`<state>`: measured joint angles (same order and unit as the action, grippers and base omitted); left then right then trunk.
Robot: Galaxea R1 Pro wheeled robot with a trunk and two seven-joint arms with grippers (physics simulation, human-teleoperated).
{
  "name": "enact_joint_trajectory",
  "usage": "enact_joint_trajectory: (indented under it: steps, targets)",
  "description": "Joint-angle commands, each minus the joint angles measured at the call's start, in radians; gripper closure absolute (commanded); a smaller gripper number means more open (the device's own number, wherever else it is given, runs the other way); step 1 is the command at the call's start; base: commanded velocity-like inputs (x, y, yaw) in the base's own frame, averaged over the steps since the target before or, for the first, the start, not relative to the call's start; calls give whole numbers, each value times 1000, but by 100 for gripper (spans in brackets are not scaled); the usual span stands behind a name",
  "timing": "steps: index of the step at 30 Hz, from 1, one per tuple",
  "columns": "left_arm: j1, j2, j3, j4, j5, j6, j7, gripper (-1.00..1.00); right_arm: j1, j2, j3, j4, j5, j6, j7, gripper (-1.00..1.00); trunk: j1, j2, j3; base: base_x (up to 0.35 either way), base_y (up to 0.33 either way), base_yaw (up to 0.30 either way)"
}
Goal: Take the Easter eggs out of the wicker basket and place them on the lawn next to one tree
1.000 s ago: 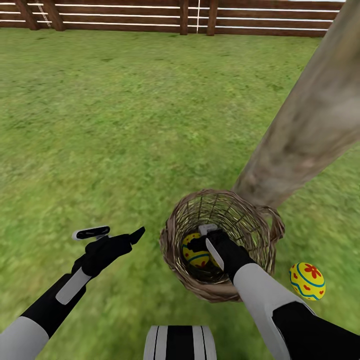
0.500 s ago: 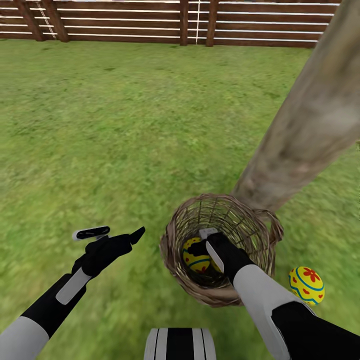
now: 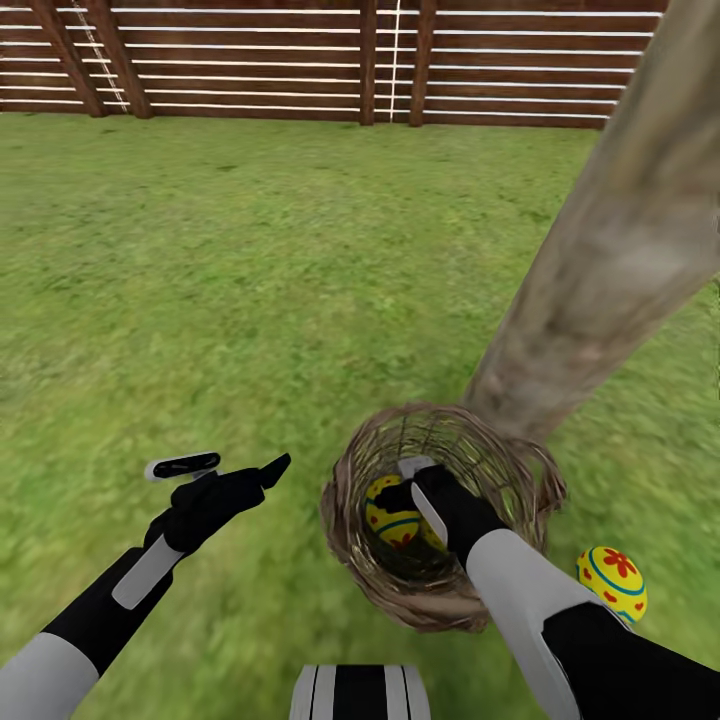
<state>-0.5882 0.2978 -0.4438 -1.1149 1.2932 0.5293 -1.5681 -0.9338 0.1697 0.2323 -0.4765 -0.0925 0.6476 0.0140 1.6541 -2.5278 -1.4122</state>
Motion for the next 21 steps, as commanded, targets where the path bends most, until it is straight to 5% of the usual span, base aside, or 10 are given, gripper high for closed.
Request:
enact_joint_trajectory:
  steps: [1,14,21]
  targets:
    - [-1,1,-4,0,6,11,-3,-100,0,-1,5,-1,-5,4,-3,100,-1,0,3,0,0,0]
    - [-1,1,-4,0,6,11,-3,-100,0,-1,5,7,-6,4,-3,100,-6,3,54,0,0,0]
    - [-1,-1,-4,0,6,10,-3,-100,0,-3,4,-8,-4,77,0,100,-10,5,81,0,0,0]
